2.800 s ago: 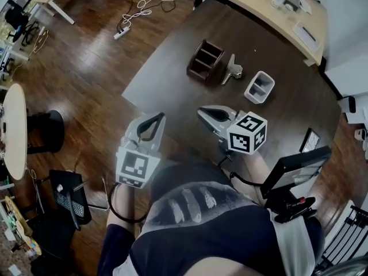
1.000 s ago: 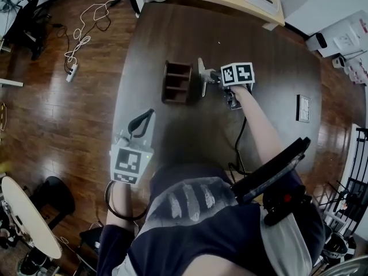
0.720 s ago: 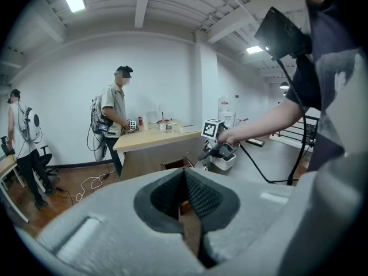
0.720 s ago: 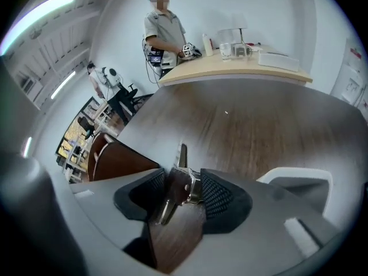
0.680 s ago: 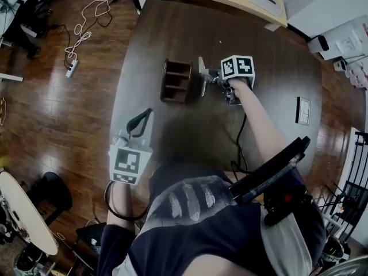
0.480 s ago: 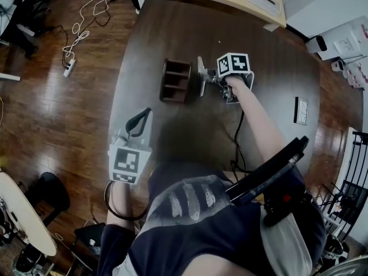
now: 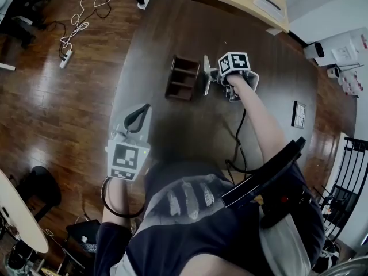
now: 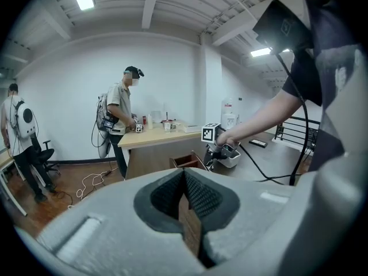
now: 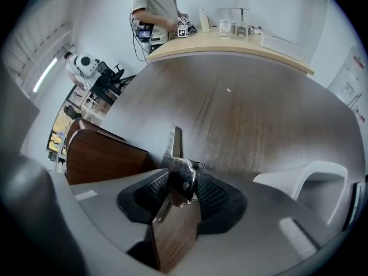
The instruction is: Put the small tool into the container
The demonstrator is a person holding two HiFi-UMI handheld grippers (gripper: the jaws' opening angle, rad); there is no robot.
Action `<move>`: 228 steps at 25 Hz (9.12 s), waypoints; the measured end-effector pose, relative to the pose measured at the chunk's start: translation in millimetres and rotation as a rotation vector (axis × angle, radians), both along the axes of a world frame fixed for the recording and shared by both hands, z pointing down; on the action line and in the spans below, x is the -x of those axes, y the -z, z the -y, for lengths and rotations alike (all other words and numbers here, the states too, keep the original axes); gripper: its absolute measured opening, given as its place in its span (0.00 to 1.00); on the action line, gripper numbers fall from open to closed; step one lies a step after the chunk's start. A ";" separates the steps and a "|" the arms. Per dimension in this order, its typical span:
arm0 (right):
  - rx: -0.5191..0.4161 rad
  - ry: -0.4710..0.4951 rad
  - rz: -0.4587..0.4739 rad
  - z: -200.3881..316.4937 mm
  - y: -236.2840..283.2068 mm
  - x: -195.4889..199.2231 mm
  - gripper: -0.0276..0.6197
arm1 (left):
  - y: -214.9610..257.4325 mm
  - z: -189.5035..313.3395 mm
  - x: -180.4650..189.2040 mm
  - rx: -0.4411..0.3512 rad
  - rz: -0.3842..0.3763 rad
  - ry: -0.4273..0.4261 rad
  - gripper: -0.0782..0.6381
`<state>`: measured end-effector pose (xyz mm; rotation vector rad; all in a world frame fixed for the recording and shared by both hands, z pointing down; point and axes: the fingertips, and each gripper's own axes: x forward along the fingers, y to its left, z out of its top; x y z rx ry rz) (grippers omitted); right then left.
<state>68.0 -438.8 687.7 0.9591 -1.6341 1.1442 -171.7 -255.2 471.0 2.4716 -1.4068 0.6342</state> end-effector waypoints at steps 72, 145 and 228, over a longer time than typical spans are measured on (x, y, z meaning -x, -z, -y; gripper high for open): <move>-0.780 0.605 0.416 -25.1 120.3 145.7 0.06 | 19.6 -52.7 -5.7 0.023 0.141 0.148 0.11; 0.081 1.042 1.331 -622.7 342.9 520.3 0.05 | 51.9 -506.9 313.5 -0.272 -0.111 0.934 0.11; 0.160 0.931 1.333 -447.4 297.2 989.3 0.05 | 15.8 -314.1 776.8 -0.019 -0.008 0.772 0.11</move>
